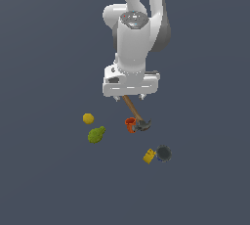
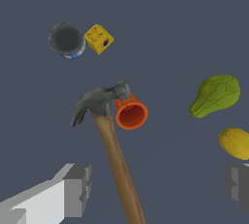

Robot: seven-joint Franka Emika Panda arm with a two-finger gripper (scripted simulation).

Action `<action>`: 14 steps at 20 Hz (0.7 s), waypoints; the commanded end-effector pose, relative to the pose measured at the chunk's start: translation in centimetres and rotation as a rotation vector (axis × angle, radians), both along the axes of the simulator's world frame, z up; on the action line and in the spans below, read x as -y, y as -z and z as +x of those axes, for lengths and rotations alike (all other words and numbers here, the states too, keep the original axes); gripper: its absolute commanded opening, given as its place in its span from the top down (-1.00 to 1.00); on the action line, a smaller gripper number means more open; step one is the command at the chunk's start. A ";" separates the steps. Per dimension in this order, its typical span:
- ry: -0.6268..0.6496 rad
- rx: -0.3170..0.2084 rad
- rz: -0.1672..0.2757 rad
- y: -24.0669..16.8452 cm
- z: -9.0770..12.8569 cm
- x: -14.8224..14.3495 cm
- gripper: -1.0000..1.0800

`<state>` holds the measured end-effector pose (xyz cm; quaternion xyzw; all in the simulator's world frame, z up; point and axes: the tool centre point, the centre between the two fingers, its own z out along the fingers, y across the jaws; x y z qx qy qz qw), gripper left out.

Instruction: Pick up a designated object from a clutter of objects.

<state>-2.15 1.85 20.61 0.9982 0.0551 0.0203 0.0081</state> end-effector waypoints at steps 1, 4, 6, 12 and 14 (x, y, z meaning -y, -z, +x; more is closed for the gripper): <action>-0.017 -0.007 0.001 2.6 -1.2 -0.7 -0.92; -0.036 -0.015 0.003 5.4 -2.8 -1.4 -0.92; -0.048 -0.021 0.005 7.1 -3.9 -1.9 -0.92; -0.075 -0.033 0.009 10.7 -6.8 -2.8 -0.92; -0.082 -0.036 0.010 11.5 -7.5 -3.0 -0.92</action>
